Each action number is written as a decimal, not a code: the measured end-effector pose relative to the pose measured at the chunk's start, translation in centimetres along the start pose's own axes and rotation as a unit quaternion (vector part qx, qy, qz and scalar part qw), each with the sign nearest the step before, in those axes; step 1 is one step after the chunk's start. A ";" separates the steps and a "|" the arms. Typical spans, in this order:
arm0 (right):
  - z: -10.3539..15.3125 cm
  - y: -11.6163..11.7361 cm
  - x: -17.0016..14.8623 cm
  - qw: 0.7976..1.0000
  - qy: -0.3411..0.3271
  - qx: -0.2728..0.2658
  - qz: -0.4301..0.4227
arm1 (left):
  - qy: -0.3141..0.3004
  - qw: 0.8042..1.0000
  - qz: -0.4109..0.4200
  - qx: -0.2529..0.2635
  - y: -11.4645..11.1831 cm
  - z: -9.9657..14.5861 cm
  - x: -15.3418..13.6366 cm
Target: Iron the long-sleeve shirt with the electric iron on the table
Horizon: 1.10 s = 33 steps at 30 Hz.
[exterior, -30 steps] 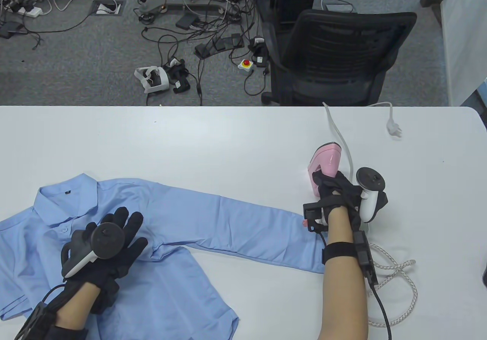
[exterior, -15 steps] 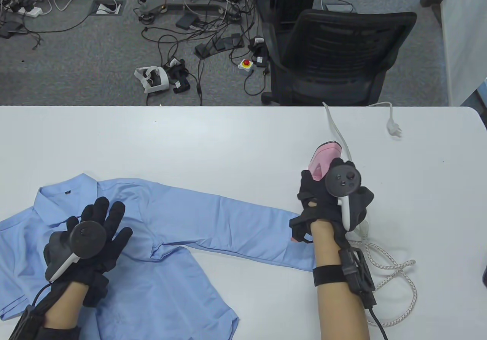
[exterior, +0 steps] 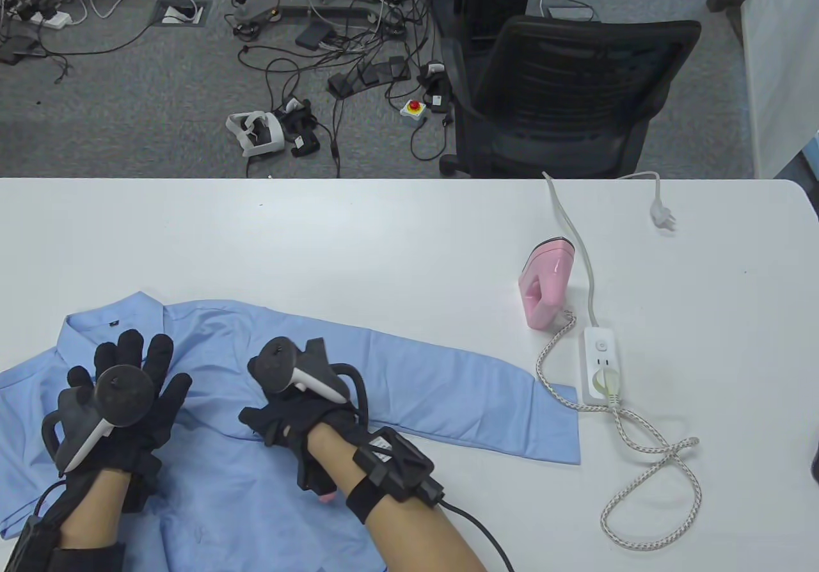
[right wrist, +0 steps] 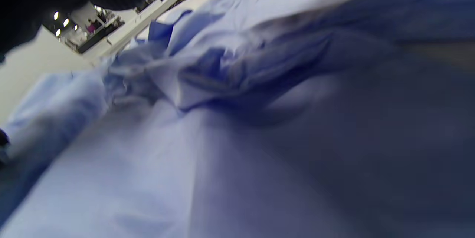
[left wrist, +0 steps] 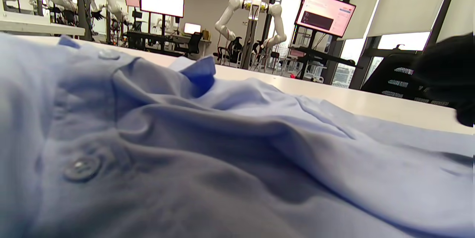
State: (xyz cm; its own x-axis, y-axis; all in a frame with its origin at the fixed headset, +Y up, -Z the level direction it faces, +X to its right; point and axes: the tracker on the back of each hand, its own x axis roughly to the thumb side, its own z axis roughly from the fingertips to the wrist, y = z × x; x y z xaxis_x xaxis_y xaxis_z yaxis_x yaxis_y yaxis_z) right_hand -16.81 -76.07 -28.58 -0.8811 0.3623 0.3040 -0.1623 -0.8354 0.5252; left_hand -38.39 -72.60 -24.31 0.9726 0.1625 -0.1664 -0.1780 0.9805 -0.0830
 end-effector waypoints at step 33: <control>-0.3 -5.0 -24.8 0.949 0.308 -0.002 -0.059 | -0.005 0.997 0.008 -0.080 -1.0 0.5 1.6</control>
State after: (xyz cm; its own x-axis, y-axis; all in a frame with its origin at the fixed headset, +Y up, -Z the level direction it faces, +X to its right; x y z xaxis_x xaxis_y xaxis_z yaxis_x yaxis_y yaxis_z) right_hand 5.69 -80.97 -39.01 -0.9489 0.1443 -0.2806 -0.2772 -0.8063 0.5225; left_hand -36.52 -73.31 -24.02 0.9704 0.1804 -0.1603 -0.2151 0.9477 -0.2358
